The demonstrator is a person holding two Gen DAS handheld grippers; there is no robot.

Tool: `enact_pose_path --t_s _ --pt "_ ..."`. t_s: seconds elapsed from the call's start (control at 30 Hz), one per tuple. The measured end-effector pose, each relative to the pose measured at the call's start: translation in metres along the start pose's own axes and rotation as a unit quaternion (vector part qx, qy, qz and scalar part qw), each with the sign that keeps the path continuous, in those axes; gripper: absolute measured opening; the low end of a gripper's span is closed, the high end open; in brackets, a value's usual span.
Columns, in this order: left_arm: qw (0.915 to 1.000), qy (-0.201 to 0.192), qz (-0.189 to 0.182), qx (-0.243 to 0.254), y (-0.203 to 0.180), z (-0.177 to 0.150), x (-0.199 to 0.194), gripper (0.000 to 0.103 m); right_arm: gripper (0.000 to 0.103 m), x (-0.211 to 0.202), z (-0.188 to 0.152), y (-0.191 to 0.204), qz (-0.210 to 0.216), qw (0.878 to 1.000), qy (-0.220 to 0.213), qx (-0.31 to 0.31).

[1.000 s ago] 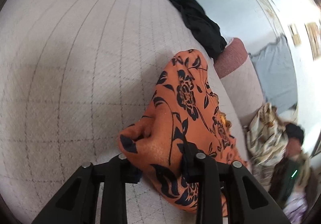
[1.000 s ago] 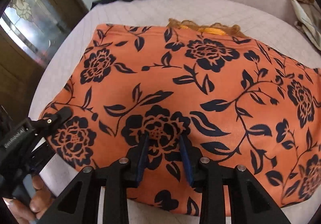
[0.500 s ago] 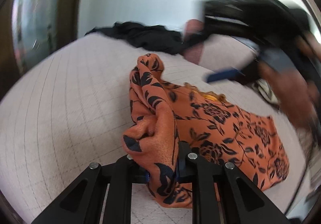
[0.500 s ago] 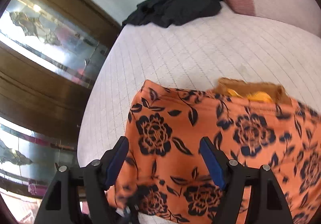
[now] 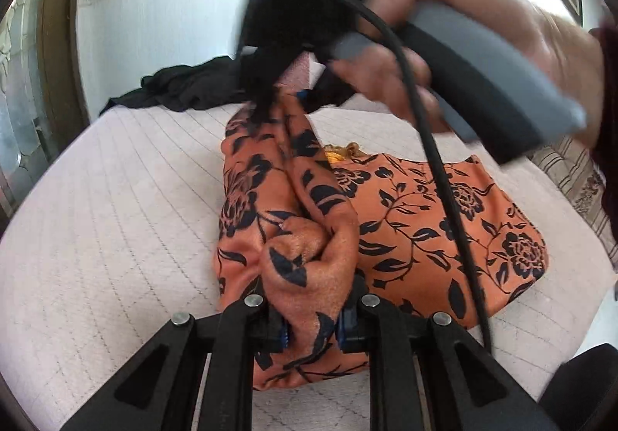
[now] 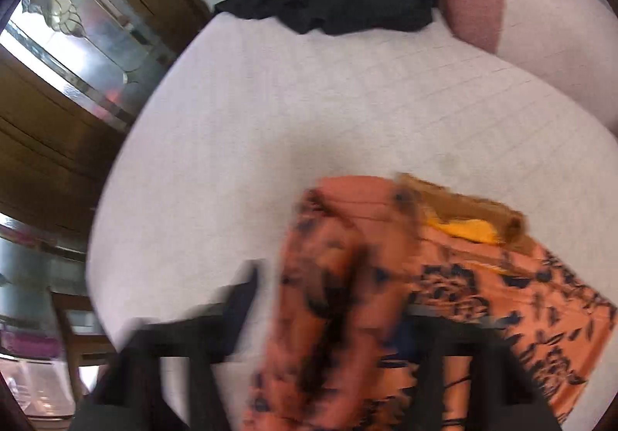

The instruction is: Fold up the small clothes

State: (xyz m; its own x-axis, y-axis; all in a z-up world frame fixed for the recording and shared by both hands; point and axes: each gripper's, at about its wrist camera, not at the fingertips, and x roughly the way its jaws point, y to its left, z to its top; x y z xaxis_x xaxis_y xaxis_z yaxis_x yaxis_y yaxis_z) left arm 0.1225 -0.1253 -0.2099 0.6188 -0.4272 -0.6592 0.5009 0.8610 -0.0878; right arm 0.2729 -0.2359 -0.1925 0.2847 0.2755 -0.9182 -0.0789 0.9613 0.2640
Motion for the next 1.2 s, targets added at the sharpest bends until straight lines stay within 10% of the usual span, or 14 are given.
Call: enact_pose_path --t_s 0.33,0.53,0.77,1.2 --pt "0.9934 0.015 -0.104 0.045 -0.027 -0.008 0.009 0.017 0.016 -0.033 -0.082 -0.099 0.037 0.987 -0.130 0.093" --pt "0.9741 0.010 -0.211 0.082 -0.072 -0.002 0.005 0.017 0.016 -0.058 -0.152 -0.174 0.061 0.958 -0.217 0.175" --pt "0.9533 0.031 -0.293 0.066 -0.127 0.024 0.041 0.017 0.016 -0.071 -0.162 -0.237 0.033 0.949 -0.232 0.214" --pt "0.9411 0.067 -0.323 0.074 -0.170 0.023 0.079 0.022 0.016 -0.079 -0.174 -0.305 0.000 0.944 -0.246 0.218"
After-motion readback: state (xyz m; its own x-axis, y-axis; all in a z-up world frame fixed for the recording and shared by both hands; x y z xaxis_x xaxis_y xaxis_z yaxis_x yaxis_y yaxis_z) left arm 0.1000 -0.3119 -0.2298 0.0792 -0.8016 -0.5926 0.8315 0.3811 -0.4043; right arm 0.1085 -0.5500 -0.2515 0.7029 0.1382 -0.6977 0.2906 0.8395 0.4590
